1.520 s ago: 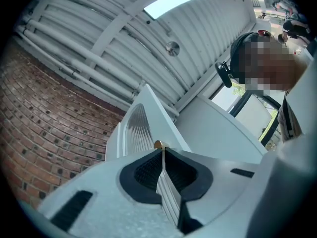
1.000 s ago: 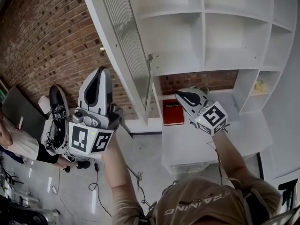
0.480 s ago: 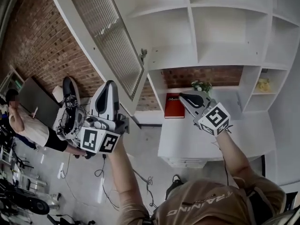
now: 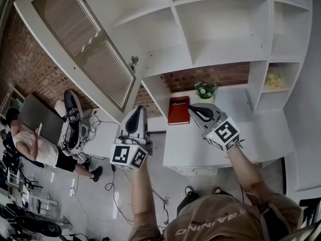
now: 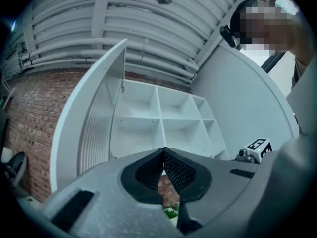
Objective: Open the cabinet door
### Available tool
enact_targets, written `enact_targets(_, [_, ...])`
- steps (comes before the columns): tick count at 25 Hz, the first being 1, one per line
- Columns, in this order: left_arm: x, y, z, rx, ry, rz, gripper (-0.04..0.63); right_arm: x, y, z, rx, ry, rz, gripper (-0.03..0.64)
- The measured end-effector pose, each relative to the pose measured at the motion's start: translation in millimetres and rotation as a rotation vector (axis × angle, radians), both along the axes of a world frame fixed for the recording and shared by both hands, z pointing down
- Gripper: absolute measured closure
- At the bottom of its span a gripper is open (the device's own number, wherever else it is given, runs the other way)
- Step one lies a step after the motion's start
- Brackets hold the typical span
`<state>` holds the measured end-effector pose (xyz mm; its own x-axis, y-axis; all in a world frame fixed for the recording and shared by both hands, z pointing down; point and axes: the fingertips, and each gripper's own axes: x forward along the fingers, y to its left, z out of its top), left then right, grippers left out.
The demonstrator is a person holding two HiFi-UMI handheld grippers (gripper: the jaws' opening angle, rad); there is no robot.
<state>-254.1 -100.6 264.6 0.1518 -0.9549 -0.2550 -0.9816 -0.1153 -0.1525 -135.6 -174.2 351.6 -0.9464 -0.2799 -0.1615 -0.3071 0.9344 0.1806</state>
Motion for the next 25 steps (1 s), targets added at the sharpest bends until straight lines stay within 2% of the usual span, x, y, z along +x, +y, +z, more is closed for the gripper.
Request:
enact_targets(6, [23, -19, 77, -0.139, 0.046, 0.062, 0.586, 10, -1, 40, -0.017, 0.069, 0.063, 0.604])
enact_targets(11, [20, -23, 140, -0.261, 0.119, 0.079, 0.586, 10, 2, 72, -0.083, 0.116, 0.077, 0.604])
enact_targets(15, [21, -23, 181, -0.349, 0.123, 0.114, 0.586, 15, 6, 98, -0.103, 0.191, 0.112, 0.604])
enact_targets(19, [22, -21, 199, -0.371, 0.149, 0.151, 0.586, 20, 12, 122, -0.093, 0.275, 0.147, 0.604])
enact_targets(25, [18, -14, 201, -0.345, 0.166, 0.169, 0.586, 14, 27, 140, -0.113, 0.290, 0.161, 0.604])
